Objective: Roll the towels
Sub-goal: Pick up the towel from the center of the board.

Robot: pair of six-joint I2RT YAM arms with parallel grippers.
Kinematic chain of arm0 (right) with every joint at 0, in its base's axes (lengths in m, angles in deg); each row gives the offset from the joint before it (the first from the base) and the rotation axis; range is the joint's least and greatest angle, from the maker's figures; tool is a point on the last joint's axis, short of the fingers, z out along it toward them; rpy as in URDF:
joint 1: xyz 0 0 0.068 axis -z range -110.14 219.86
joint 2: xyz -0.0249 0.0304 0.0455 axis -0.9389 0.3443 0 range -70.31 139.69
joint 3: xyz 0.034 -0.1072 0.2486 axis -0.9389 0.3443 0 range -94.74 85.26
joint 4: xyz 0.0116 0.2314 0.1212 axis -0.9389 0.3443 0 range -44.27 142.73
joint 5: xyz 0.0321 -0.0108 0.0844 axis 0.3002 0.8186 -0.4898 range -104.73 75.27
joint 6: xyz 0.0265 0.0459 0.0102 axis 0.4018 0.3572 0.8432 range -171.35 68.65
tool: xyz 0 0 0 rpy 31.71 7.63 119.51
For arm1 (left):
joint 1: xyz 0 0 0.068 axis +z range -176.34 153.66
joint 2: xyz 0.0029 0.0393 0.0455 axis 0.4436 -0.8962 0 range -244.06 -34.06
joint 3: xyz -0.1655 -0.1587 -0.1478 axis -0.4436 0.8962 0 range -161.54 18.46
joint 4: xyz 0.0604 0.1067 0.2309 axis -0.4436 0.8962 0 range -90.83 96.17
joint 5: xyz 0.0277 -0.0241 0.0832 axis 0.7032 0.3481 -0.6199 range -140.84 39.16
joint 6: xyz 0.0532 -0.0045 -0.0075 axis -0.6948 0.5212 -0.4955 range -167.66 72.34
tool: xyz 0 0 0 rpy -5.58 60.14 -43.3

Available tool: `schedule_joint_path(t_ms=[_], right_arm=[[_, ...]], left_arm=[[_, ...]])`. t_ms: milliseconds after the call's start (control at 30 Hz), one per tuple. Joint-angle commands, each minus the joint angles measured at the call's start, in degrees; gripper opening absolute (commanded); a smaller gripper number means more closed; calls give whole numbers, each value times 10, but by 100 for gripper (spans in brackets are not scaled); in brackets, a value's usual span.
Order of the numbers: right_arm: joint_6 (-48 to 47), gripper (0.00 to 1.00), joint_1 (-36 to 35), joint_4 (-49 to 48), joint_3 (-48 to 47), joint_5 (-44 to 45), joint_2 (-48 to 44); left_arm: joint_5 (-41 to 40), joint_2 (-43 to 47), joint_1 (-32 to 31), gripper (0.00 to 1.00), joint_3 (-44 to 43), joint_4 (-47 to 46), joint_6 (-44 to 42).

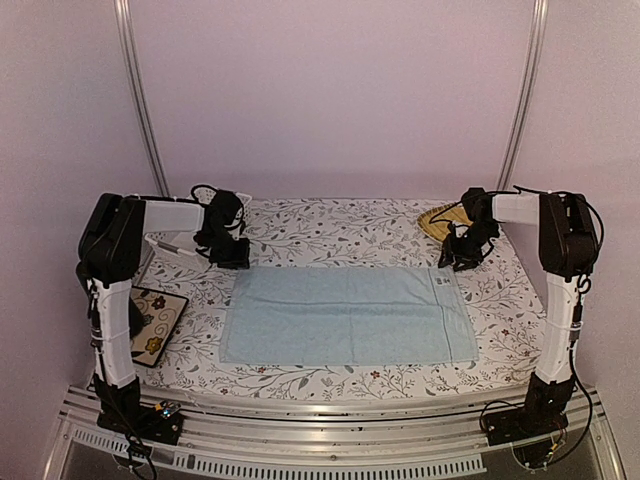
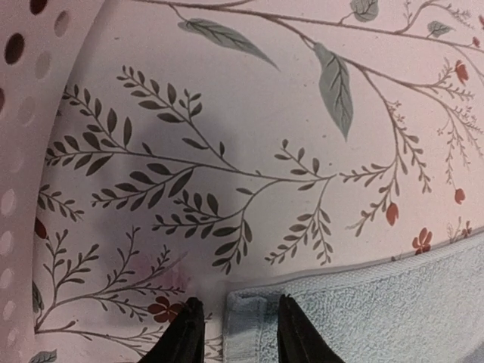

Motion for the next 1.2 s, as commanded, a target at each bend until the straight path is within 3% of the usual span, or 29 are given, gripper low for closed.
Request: schedule_joint_path(t_ms=[0,367,600,967,1167], right_arm=[[-5,51,0,7,-9,-17,0],[-11,52,11,8,-9,-12,-7],[-9,53,29,11,-13,-16,-25],[-12,53,31,8,-5,-26,-10],[-3,53,34,3,-5,-41,0]], left_arm=[[34,26,28,36,29,-21,0],[138,7,39,28,41,-64,0],[146,13,37,28,66,-61,-1],[127,16,38,0,71,-70,5],[128,25,38,0,77,-80,7]])
